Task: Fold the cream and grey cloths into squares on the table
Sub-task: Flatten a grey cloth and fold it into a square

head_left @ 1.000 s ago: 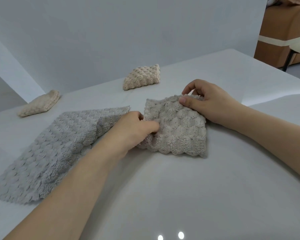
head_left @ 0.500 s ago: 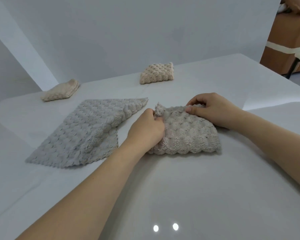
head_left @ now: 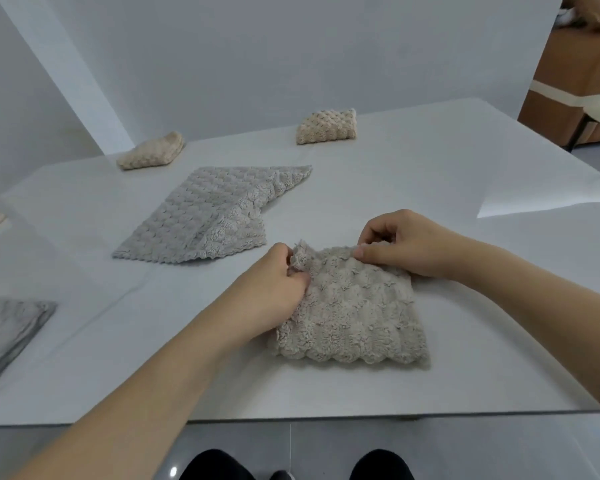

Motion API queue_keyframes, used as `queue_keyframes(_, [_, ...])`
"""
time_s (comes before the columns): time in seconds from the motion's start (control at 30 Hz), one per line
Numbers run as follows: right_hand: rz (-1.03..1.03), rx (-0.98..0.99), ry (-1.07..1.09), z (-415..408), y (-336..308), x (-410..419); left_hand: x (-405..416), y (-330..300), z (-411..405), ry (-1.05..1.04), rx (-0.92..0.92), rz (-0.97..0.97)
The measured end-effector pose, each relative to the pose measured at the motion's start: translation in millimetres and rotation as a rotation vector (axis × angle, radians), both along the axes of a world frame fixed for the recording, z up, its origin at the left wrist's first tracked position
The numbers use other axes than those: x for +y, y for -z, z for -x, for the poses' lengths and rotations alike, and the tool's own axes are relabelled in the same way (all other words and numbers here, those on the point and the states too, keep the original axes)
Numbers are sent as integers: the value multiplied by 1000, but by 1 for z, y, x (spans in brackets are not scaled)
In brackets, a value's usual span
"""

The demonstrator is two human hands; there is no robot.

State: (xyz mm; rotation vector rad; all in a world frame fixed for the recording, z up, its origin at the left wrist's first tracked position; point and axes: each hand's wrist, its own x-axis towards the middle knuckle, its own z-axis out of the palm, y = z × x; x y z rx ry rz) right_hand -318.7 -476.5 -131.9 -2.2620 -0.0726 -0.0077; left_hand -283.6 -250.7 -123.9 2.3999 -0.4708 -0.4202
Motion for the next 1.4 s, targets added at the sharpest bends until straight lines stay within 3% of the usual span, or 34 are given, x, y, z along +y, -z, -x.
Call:
queue_keyframes(0.07, [-18,17,0,10,1,2,-2,2,13,35,-140,-131])
queue_keyframes(0.17, [-41,38,-1,17,-1,3,-5,5,29,61,-276,-168])
queue_keyframes(0.5, [82,79,-35,11,-10,1,0,-4,26,121,-206,-252])
queue_keyframes(0.63, [208,31,133,-33,-26,5,9,-30,-23,-4,-291,-254])
queue_keyframes(0.77, [257,99,153,-99,-32,32,23,-51,-87,-106,-356,-198])
queue_keyframes(0.93, [335,180,237,-171,-26,57,53,-49,-178,-191,-356,-217])
queue_keyframes(1.07, [374,271,468,-213,-19,65,73,-34,-251,-394,-232,-278])
queue_keyframes(1.27, [-38,225,520,-257,-19,77,70,-7,-311,-496,-151,-366])
queue_keyframes(1.4, [-305,180,553,-265,-20,72,63,-6,-325,-382,-152,-220])
